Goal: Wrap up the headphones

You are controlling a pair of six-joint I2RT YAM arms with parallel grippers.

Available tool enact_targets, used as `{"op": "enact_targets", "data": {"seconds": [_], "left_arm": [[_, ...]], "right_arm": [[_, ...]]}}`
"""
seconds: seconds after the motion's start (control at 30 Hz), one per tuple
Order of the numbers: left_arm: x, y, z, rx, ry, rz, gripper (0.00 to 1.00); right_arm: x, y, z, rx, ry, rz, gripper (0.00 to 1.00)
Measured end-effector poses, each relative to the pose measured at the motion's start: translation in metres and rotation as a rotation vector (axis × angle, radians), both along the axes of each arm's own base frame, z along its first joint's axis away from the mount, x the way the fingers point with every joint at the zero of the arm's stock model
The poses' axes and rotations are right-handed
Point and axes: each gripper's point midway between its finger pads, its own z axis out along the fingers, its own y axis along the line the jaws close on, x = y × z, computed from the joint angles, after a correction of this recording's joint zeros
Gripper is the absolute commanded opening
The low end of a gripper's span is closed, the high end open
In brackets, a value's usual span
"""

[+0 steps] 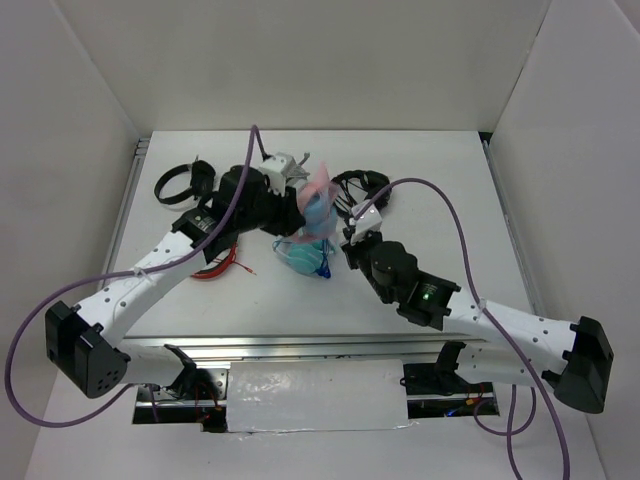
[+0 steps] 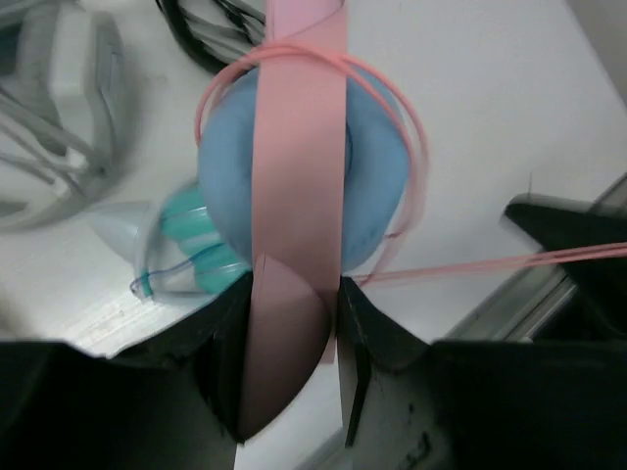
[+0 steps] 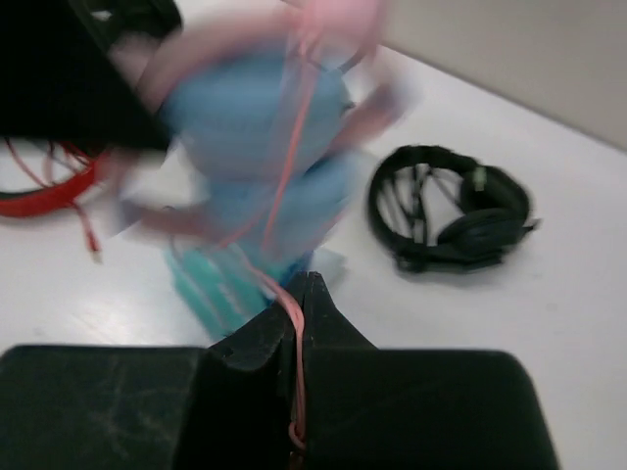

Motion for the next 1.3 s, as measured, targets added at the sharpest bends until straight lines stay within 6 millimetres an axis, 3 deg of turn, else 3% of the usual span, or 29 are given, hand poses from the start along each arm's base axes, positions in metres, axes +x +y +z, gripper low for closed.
{"op": "enact_targets", "data": {"seconds": [0.07, 0.17, 0.37, 0.7, 0.93, 1.17, 1.3], "left_arm": [[-0.017, -0.001, -0.032, 0.029, 0.102, -0.049, 0.0], [-0.017, -0.025, -0.051, -0.014, 0.131, -0.146, 0.0], [-0.015, -0.065, -0.055, -0.112, 0.123, -0.314, 0.0], [-0.027, -0.14, -0.078, -0.185, 0.216, -0.603, 0.0], [-0.014, -0.164, -0.096, -0.179, 0.258, -0.646, 0.0], [-0.003, -0.176, -0.142, -0.151, 0.361, -0.639, 0.0], [0.004, -0.182, -0.156, -0.147, 0.39, -0.638, 0.0]], "right_arm": [[0.005, -0.01, 0.003, -0.106, -0.015, -0.019, 0.0], [0.012, -0.024, -0.007, -0.265, -0.006, -0.04, 0.0], [0.025, -0.062, -0.008, -0.404, 0.044, -0.115, 0.0], [0.024, -0.107, -0.023, -0.385, 0.171, -0.109, 0.0], [0.036, -0.138, -0.053, -0.31, 0.343, -0.166, 0.0], [0.032, -0.163, -0.103, -0.294, 0.584, -0.262, 0.01], [0.032, -0.172, -0.113, -0.316, 0.622, -0.304, 0.04]]}}
